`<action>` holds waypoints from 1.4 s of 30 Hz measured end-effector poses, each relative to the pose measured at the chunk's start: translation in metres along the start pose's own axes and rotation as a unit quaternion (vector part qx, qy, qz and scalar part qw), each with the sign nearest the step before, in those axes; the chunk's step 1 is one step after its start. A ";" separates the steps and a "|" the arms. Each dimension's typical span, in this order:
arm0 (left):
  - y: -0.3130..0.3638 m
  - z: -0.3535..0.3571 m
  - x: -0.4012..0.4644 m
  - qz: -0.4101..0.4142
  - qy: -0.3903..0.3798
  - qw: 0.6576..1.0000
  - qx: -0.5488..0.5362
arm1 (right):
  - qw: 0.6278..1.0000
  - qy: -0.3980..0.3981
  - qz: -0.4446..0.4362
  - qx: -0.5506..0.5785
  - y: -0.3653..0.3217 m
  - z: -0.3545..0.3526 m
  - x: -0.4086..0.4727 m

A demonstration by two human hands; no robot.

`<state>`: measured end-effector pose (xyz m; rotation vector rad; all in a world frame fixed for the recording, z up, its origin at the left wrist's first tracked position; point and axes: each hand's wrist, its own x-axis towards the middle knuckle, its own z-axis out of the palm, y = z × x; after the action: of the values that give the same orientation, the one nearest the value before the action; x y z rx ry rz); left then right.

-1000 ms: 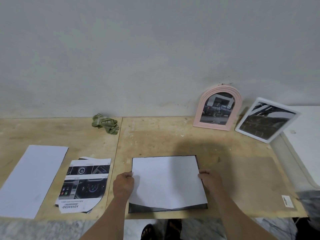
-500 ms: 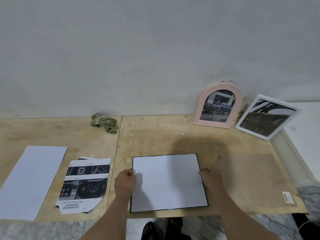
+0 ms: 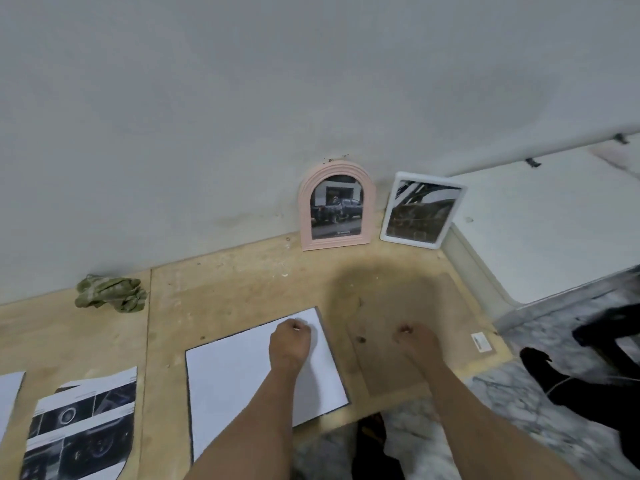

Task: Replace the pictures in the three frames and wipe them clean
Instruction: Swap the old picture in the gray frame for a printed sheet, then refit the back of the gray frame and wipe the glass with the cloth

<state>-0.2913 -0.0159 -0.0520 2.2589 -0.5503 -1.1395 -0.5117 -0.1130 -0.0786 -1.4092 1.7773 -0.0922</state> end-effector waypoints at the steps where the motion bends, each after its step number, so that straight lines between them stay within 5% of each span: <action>1: 0.015 0.020 -0.001 0.003 -0.018 1.000 0.014 | 1.000 0.011 0.006 -0.004 0.010 -0.016 0.013; 6: 0.060 0.091 -0.003 -0.023 -0.127 0.984 0.123 | 0.991 0.079 0.058 -0.094 0.053 -0.076 0.053; 11: 0.063 0.125 0.002 -0.093 -0.079 0.981 0.150 | 0.971 0.050 0.069 -0.221 0.078 -0.106 0.081; 20: 0.022 0.092 0.044 -0.092 -0.040 0.995 -0.011 | 0.984 0.071 0.139 0.090 0.082 -0.127 0.107; 24: 0.004 0.018 0.039 -0.076 -0.009 0.993 -0.094 | 0.977 0.030 0.105 0.185 0.039 -0.092 0.087; 32: -0.115 -0.137 0.008 -0.110 0.084 0.980 -0.145 | 0.978 -0.106 0.030 0.175 -0.031 0.050 0.001; 42: -0.203 -0.144 -0.008 -0.151 0.136 0.967 -0.155 | 0.991 -0.058 0.023 0.115 -0.021 0.112 -0.044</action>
<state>-0.1543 0.1858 -0.1042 2.2140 0.0820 -0.9508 -0.4233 -0.0364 -0.1147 -1.1845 1.6459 -0.1811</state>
